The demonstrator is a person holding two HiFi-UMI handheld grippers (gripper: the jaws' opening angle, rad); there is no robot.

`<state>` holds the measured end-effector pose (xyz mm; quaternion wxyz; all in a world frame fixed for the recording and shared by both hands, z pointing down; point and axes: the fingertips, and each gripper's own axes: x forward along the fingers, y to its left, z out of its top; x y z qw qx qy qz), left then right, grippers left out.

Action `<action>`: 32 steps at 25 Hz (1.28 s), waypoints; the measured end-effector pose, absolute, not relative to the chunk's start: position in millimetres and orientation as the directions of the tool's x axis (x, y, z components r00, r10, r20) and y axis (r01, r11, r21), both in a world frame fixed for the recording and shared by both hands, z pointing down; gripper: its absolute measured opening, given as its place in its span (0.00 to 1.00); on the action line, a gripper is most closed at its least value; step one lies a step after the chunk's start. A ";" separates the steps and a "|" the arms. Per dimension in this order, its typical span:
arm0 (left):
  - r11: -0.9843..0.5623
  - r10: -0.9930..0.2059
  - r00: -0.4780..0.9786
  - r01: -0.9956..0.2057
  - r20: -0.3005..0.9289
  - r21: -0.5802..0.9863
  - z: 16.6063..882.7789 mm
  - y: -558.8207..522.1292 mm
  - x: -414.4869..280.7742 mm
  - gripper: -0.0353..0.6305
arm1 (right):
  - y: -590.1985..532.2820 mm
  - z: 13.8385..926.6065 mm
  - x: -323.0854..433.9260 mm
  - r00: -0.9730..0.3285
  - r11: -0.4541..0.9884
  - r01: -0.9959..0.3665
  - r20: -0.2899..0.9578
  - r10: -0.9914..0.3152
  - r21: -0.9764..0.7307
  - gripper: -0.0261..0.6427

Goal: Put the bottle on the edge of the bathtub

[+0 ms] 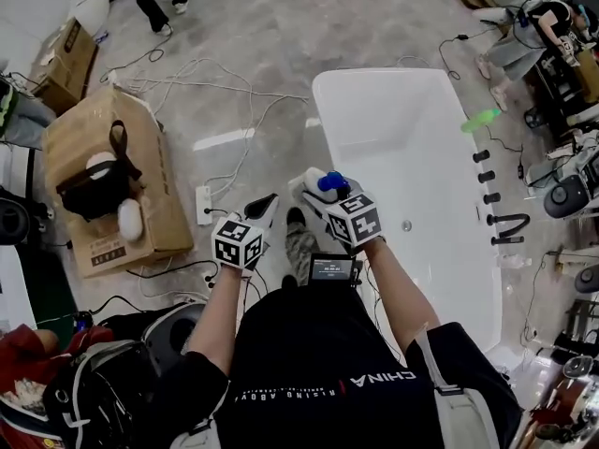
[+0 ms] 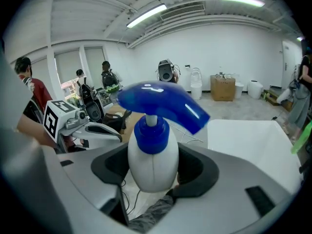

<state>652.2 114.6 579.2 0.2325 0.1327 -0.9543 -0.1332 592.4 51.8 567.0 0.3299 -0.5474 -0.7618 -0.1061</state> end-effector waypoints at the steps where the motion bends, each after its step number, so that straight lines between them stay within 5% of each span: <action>1: 0.931 -0.314 -0.854 -0.191 0.414 0.311 580.7 122.2 642.6 0.07 | 60.5 568.1 581.5 -0.179 0.375 0.905 0.617 0.767 -0.203 0.45; 19: 0.939 -0.279 -0.867 -0.155 0.413 0.308 561.2 250.0 426.3 0.07 | 192.3 551.2 361.1 -0.147 0.329 0.920 0.592 0.792 -0.212 0.45; 32: 0.923 -0.349 -0.837 -0.229 0.421 0.310 575.4 326.3 310.5 0.07 | 257.8 568.0 253.6 -0.214 0.420 0.880 0.603 0.769 -0.223 0.45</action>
